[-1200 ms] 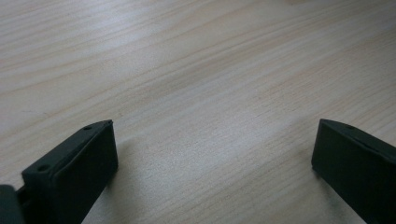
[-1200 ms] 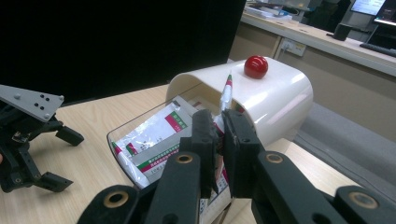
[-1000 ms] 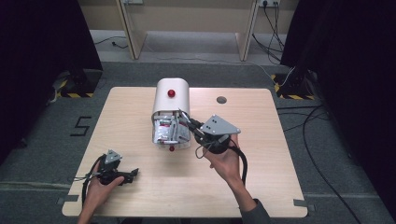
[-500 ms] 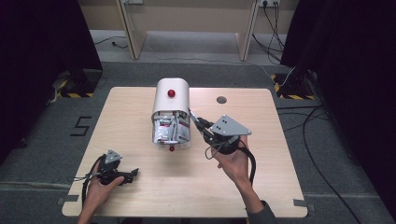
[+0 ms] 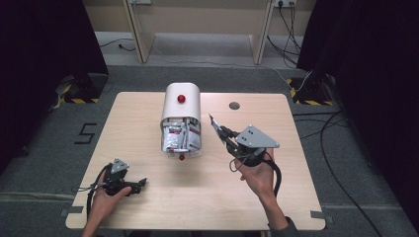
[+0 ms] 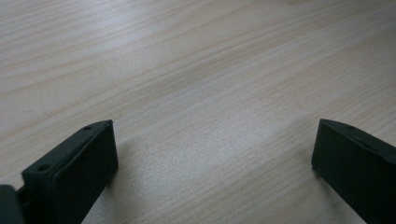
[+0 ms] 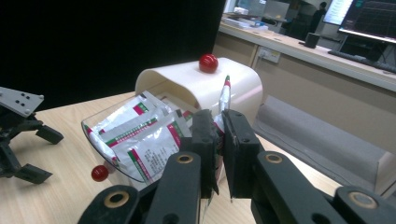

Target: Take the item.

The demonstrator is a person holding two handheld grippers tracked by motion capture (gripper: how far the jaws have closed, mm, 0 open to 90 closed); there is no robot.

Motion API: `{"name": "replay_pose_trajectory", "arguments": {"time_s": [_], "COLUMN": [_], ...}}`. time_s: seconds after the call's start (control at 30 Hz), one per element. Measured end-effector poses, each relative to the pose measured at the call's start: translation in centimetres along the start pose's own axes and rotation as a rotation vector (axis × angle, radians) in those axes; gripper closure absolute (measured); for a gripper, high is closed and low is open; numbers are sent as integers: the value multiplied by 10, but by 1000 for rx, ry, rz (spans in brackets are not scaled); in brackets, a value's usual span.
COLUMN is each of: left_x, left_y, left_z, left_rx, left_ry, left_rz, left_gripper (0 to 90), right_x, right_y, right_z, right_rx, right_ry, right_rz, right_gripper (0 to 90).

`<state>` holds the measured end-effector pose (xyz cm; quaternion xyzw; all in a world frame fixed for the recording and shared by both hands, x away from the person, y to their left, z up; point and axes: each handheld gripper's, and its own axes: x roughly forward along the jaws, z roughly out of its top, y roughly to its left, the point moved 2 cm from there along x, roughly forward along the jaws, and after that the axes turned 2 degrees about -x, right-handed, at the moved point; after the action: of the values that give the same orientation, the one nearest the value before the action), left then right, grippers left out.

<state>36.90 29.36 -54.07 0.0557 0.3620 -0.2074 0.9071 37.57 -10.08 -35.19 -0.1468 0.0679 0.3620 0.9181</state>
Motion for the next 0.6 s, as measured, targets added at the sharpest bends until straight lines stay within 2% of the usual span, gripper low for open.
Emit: {"name": "replay_pose_trajectory", "arguments": {"time_s": [0.6], "left_x": [0], "left_y": [0], "left_z": [0], "left_rx": [-1], "left_ry": [0], "left_rz": [0], "left_gripper": [0], "right_x": [-4], "right_y": [-13], "right_z": [-33], "right_rx": [52], "right_ry": [14], "right_rz": [-24], "right_gripper": [843]}}
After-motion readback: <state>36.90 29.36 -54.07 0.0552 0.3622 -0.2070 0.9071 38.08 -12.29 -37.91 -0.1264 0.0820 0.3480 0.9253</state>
